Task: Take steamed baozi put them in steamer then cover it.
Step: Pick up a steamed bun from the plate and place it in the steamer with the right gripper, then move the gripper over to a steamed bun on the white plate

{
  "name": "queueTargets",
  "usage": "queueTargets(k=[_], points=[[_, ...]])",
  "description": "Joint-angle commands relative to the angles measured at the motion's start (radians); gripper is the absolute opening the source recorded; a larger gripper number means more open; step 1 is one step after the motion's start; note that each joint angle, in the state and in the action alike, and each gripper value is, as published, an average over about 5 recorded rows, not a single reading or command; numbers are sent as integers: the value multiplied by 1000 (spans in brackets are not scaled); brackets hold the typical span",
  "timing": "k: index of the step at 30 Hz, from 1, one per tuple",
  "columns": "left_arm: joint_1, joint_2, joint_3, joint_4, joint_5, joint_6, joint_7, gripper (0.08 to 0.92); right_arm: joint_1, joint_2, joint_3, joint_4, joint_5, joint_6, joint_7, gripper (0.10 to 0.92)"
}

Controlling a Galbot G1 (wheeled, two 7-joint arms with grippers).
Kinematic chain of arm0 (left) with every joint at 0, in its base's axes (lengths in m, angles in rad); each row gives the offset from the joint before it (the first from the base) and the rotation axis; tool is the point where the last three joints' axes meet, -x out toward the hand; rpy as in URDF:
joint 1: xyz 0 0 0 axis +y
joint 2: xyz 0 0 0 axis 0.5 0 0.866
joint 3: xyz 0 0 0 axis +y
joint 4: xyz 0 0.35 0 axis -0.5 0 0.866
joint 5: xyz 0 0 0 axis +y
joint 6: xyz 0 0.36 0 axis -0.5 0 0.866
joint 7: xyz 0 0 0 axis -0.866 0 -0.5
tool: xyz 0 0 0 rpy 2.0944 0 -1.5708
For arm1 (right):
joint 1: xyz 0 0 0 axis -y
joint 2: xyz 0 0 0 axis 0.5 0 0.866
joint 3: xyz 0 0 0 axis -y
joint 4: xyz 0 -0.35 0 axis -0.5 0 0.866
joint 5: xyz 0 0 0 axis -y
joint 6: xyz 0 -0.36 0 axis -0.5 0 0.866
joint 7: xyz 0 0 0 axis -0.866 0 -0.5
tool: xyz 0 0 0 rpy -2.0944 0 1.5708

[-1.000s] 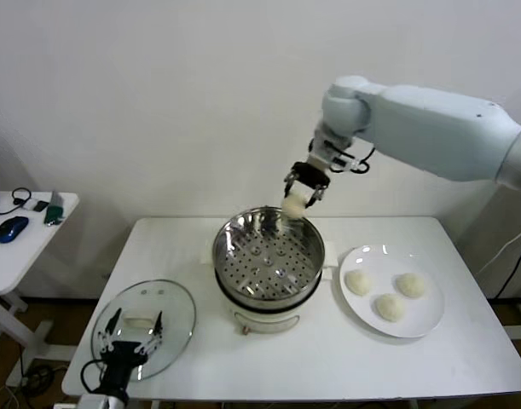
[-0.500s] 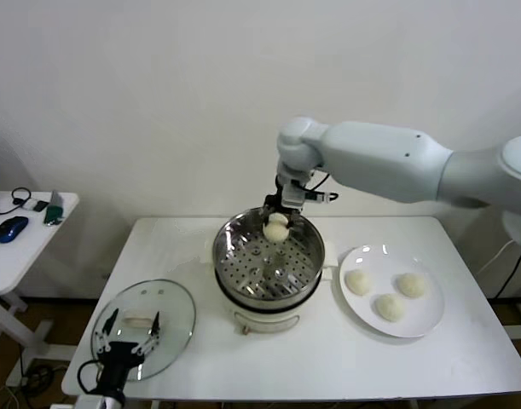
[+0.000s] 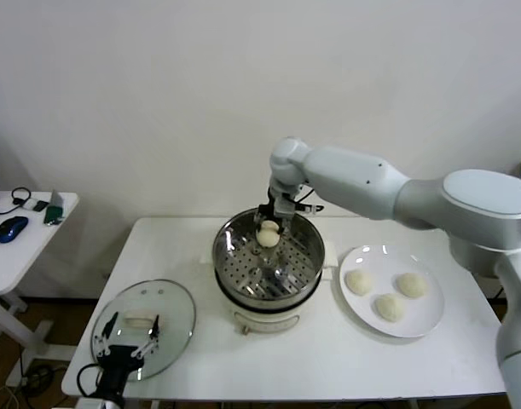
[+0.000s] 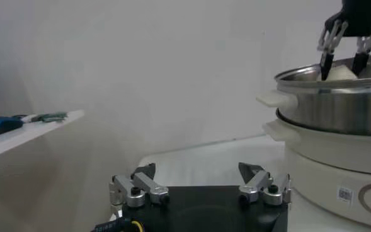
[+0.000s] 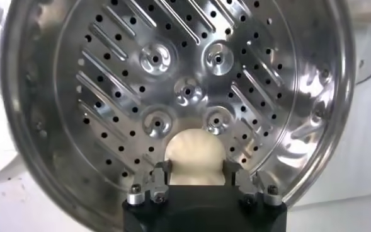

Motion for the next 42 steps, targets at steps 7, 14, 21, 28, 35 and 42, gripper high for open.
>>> queueTargets(k=[7, 14, 21, 28, 35, 42], points=[[-3, -14, 11, -16, 11, 7, 0, 823, 217, -134, -103, 118, 336, -18, -111, 811], [-2, -14, 24, -19, 22, 9, 2, 823, 513, -376, -436, 288, 818, -149, -201, 823], [-12, -11, 39, -7, 27, 9, 3, 823, 703, -613, -765, 495, 928, -527, -98, 823], [-19, -7, 35, -4, 22, 9, 2, 823, 599, -749, -795, 650, 974, -927, 70, 823], [-16, -8, 22, -11, 16, 7, 1, 823, 330, -745, -617, 648, 919, -1021, 134, 823], [-10, -19, 13, -17, 16, 5, 0, 823, 124, -664, -458, 482, 842, -1017, 134, 823]])
